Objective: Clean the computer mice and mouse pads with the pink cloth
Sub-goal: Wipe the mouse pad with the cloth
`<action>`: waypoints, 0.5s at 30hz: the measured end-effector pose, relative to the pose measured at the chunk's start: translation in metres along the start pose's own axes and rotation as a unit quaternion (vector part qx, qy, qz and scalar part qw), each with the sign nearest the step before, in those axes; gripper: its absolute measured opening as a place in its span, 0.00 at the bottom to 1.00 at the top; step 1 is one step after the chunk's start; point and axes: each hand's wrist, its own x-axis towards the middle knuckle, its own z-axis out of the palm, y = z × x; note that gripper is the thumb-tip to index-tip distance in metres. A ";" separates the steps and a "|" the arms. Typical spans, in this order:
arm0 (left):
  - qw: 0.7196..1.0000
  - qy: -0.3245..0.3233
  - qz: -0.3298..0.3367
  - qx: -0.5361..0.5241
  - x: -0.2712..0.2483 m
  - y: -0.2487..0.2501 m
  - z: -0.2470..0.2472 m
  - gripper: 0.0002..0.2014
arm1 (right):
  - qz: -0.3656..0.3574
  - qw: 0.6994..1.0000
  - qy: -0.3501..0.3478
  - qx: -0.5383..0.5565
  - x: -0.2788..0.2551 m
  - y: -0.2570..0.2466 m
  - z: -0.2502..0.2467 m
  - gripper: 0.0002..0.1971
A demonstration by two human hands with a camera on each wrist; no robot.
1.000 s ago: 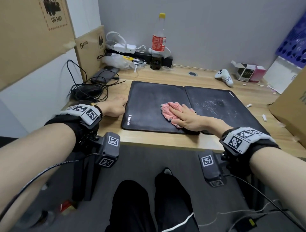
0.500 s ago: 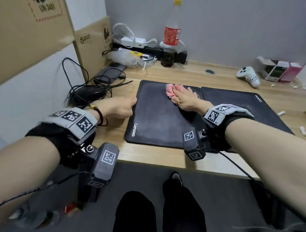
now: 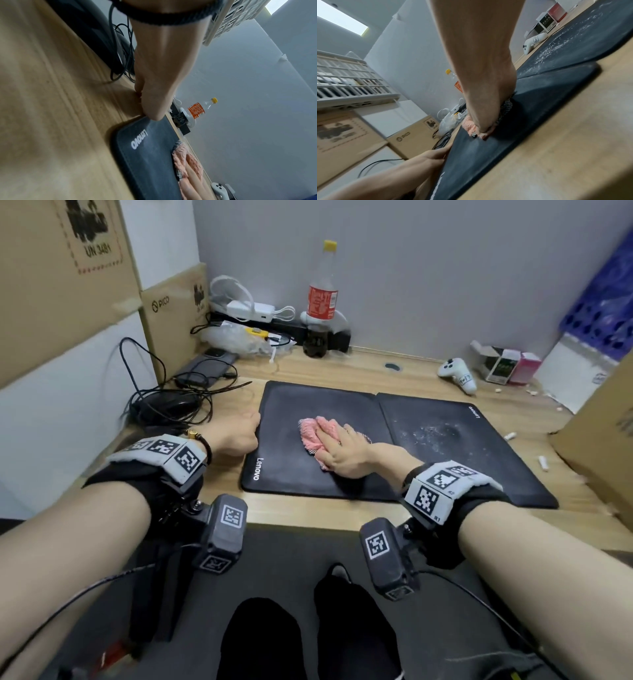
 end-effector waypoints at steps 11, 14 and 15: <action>0.999 0.002 0.007 0.046 -0.001 0.001 -0.007 0.19 | 0.028 1.000 -0.001 0.012 0.041 0.005 -0.012 0.32; 0.996 0.012 0.012 0.082 -0.001 0.003 -0.008 0.16 | 0.039 0.999 0.014 0.025 0.068 0.008 -0.027 0.31; 0.995 0.018 0.009 0.094 0.000 0.003 -0.008 0.15 | 0.048 0.998 0.019 0.033 0.076 0.008 -0.032 0.31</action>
